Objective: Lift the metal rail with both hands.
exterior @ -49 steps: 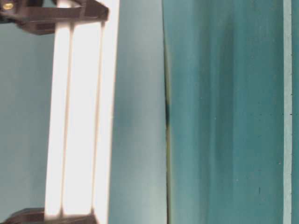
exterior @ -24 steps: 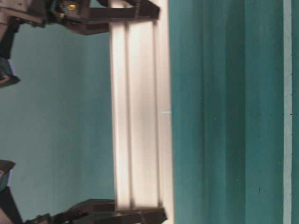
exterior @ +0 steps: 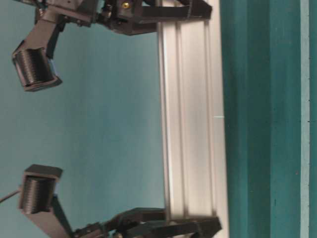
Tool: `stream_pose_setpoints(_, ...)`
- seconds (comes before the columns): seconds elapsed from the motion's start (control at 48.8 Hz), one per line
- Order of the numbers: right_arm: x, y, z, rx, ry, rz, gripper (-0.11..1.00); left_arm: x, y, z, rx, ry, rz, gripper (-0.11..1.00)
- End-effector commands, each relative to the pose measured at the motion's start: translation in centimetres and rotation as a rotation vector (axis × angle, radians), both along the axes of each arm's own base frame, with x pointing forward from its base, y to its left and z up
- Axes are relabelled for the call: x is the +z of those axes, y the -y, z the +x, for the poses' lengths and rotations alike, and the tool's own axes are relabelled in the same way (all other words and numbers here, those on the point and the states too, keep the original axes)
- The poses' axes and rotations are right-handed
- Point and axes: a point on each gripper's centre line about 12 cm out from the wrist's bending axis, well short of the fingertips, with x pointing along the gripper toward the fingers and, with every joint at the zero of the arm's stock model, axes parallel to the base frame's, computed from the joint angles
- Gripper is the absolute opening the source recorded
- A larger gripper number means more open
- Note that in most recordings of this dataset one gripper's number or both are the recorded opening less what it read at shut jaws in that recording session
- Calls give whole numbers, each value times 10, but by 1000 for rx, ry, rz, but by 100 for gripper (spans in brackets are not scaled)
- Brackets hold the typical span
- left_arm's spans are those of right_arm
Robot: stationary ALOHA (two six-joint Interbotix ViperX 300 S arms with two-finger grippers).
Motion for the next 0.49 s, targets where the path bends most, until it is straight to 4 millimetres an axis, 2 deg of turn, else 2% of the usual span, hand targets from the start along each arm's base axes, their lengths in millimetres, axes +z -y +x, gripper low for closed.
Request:
stream_pose_setpoints(0.0,-5,-5,2,5,14,9,39,-4,-1,0,1,15,1,36)
stream_pose_setpoints(0.287,-30,-15,4,11,25,24,39,-21,3,3,-8,23,-1,36)
stream_pose_setpoints(0.472,-39,-18,5,18,19,26,39,-31,7,-1,16,12,-17,36)
